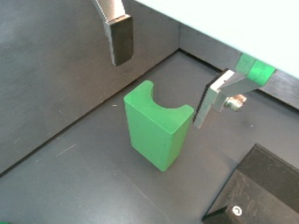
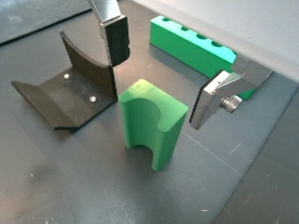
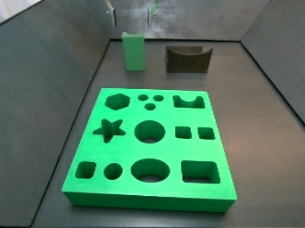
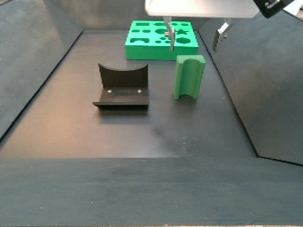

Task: Pick up the arch object. Move up. Rotate the arch object. Move to above the board. Insert the arch object.
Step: Rotate the arch object, then move to above the board.

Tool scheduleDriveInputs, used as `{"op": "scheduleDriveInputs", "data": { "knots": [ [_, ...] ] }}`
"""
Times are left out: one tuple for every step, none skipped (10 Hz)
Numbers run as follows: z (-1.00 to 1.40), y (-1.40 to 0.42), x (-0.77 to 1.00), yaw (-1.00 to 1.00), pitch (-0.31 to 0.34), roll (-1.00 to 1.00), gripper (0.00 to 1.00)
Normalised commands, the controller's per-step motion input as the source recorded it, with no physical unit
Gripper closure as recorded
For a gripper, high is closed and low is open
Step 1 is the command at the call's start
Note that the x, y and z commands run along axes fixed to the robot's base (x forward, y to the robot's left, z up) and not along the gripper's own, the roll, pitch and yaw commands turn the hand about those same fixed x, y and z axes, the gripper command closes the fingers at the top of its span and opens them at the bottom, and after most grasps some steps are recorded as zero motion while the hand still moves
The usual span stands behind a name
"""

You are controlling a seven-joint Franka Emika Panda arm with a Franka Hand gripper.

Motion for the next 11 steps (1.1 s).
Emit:
{"op": "scheduleDriveInputs", "data": {
  "knots": [
    [-1.00,0.00,0.02,0.10,0.017,0.03,0.00],
    [-1.00,0.00,0.03,0.08,0.001,0.03,0.00],
    [-0.91,0.00,0.03,0.06,-0.013,0.03,0.00],
    [-0.76,0.00,0.03,0.05,-0.020,0.03,0.00],
    [-0.61,0.00,0.04,0.05,-0.023,0.04,0.00],
    [-0.46,0.00,0.04,0.05,-0.022,0.04,0.00],
    [-0.26,0.00,0.04,0.04,-0.017,0.04,0.00],
    [0.00,0.00,0.00,0.04,-0.015,0.04,1.00],
    [1.00,-0.02,0.02,-0.19,0.109,-0.36,1.00],
    [1.00,-0.02,0.02,-0.19,0.116,-0.36,1.00],
    [1.00,-0.01,0.02,-0.15,0.101,-0.35,1.00]
  ]
}}
